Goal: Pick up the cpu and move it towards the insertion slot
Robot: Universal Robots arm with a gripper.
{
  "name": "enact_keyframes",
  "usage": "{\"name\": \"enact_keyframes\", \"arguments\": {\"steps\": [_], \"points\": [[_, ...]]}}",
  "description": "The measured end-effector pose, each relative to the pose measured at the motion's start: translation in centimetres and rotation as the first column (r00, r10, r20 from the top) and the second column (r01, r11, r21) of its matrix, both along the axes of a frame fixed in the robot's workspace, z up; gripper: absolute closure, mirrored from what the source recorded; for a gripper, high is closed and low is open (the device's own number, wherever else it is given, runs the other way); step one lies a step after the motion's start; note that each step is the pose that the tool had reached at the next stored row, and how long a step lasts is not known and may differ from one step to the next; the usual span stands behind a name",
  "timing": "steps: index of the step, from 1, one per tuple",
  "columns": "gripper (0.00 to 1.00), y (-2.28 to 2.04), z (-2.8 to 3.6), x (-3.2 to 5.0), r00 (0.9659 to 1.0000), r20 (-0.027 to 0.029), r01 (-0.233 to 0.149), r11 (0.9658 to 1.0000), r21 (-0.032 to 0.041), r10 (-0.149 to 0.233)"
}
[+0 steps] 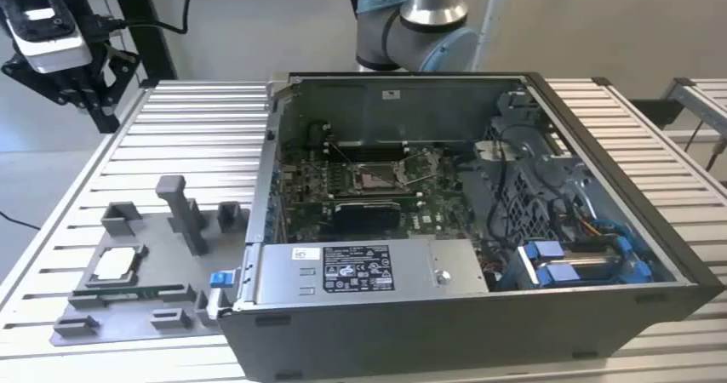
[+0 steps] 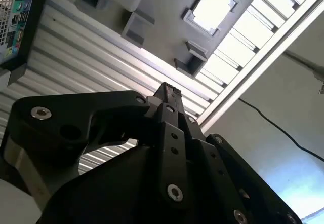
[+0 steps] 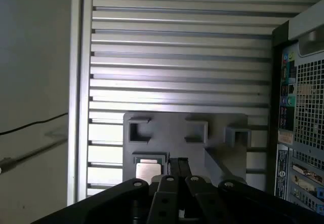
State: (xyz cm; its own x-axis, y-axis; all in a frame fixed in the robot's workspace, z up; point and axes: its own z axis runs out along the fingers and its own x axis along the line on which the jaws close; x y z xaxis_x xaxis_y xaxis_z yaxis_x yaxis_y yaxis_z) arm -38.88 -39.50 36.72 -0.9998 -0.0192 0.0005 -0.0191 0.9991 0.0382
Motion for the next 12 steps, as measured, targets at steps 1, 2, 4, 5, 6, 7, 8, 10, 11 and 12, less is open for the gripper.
{"name": "enact_keyframes", "arguments": {"steps": [1, 2, 4, 5, 6, 7, 8, 10, 11, 12], "points": [[1.00, 0.00, 0.00, -0.01, 1.0000, -0.0001, 0.000, 1.0000, -0.0001, 0.000], [1.00, 0.00, 0.01, -0.08, 1.0000, -0.0002, 0.000, 1.0000, -0.0002, 0.000], [1.00, 0.00, 0.00, -0.21, 1.0000, 0.0000, 0.000, 1.0000, 0.0000, 0.000], [1.00, -0.04, 0.00, -0.33, 1.0000, 0.0000, 0.000, 1.0000, 0.0000, 0.000], [1.00, -0.23, 0.00, -0.47, 1.0000, 0.0000, 0.000, 1.0000, 0.0001, 0.000], [1.00, -0.51, -0.01, -0.56, 1.0000, 0.0001, 0.000, 1.0000, 0.0002, 0.000], [1.00, -0.89, -0.02, -0.60, 1.0000, 0.0000, 0.000, 1.0000, 0.0001, 0.000], [1.00, -1.71, -0.04, -0.71, 1.0000, 0.0001, 0.000, 1.0000, 0.0001, 0.000], [1.00, -2.08, -0.05, -0.79, 1.0000, -0.0001, 0.000, 1.0000, 0.0000, 0.000], [1.00, -2.43, -0.07, -0.89, 1.0000, 0.0000, 0.000, 1.0000, 0.0001, 0.000]]}}
